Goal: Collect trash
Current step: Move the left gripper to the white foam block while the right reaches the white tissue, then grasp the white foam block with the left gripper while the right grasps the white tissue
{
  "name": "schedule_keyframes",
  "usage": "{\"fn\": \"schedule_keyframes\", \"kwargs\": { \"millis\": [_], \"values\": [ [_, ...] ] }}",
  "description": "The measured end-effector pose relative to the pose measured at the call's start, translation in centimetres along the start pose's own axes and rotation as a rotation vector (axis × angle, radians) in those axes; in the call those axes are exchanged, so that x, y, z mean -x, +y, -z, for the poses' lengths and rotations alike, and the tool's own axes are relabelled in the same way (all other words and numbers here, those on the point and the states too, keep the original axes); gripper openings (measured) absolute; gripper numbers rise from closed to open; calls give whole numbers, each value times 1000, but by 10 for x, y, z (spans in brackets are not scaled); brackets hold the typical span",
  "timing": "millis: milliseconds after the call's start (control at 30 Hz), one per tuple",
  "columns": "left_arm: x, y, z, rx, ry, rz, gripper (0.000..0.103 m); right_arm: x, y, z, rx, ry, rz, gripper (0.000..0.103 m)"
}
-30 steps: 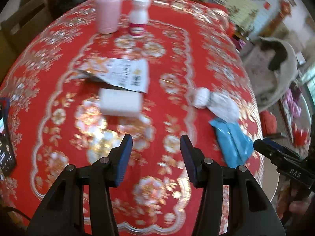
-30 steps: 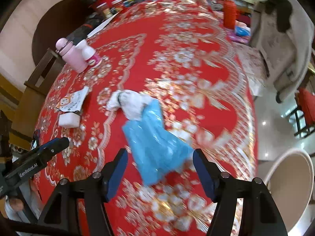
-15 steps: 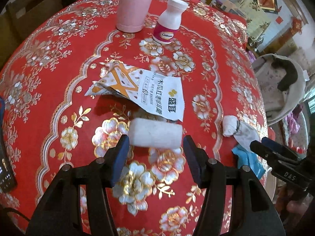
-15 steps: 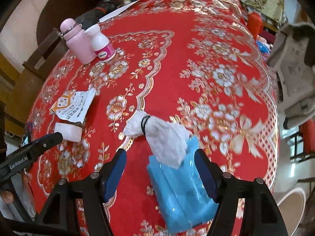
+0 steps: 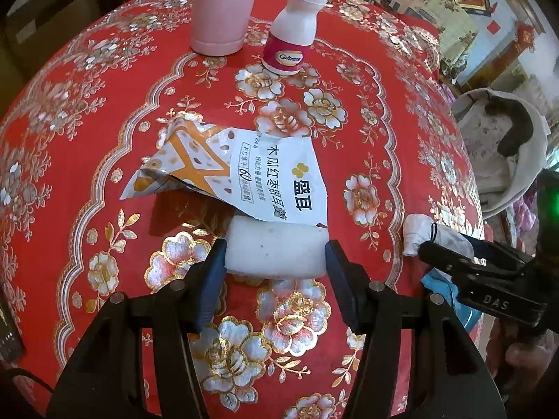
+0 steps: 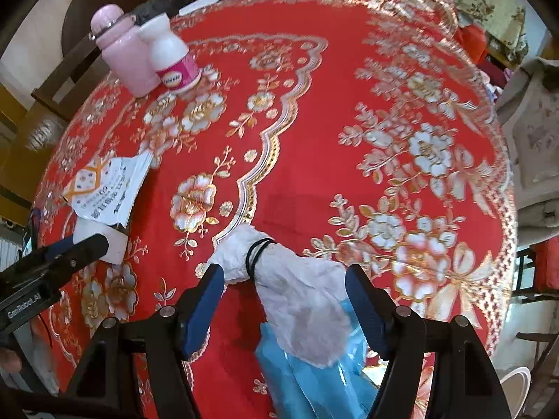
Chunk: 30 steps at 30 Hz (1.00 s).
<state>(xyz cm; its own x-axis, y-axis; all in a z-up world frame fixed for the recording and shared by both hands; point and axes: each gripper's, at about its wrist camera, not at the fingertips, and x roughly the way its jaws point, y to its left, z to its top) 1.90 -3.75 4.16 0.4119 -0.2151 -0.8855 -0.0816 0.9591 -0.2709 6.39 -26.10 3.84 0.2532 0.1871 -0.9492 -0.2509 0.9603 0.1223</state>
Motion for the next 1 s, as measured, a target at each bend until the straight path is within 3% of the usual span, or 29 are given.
{"fn": "schedule_keyframes", "kwargs": {
  "millis": [133, 200, 267, 467, 1000],
  "values": [
    [0, 0, 4, 8, -10, 18, 47, -7, -1, 0, -12, 2, -29, 69],
    [1, 2, 5, 14, -17, 28, 41, -10, 0, 0, -8, 4, -27, 59],
    [6, 6, 7, 28, -33, 44, 35, -9, 5, -1, 21, -2, -6, 42],
    [19, 10, 13, 38, -49, 82, 31, 4, 17, -5, 68, -44, 12, 29],
    [48, -8, 28, -15, -82, 117, 31, 43, 22, 9, 9, -93, -67, 28]
  ]
}}
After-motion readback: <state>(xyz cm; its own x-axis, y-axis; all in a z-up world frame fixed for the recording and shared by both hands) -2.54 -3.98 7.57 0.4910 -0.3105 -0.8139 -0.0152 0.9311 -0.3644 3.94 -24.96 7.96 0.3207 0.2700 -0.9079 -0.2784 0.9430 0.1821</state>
